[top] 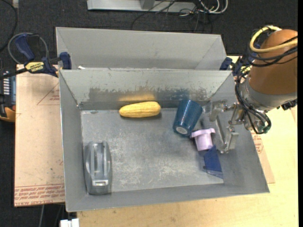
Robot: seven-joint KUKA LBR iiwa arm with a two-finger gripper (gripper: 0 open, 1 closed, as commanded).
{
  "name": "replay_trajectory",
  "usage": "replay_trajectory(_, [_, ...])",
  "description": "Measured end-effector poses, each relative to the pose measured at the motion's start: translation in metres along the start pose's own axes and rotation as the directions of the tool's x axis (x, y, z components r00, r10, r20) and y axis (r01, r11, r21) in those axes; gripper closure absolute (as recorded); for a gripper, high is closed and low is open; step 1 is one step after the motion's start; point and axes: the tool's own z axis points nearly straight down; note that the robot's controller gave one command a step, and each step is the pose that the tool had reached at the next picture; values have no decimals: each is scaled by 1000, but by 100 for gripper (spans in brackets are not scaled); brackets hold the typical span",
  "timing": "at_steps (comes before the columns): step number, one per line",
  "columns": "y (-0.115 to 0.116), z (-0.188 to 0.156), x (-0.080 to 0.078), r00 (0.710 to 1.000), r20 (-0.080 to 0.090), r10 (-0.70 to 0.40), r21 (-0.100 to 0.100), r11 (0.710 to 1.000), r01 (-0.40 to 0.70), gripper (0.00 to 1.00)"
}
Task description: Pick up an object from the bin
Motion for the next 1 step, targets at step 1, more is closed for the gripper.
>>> replay_trajectory(1, [1,-5,-1,1000,8,-4,1,1000,4,0])
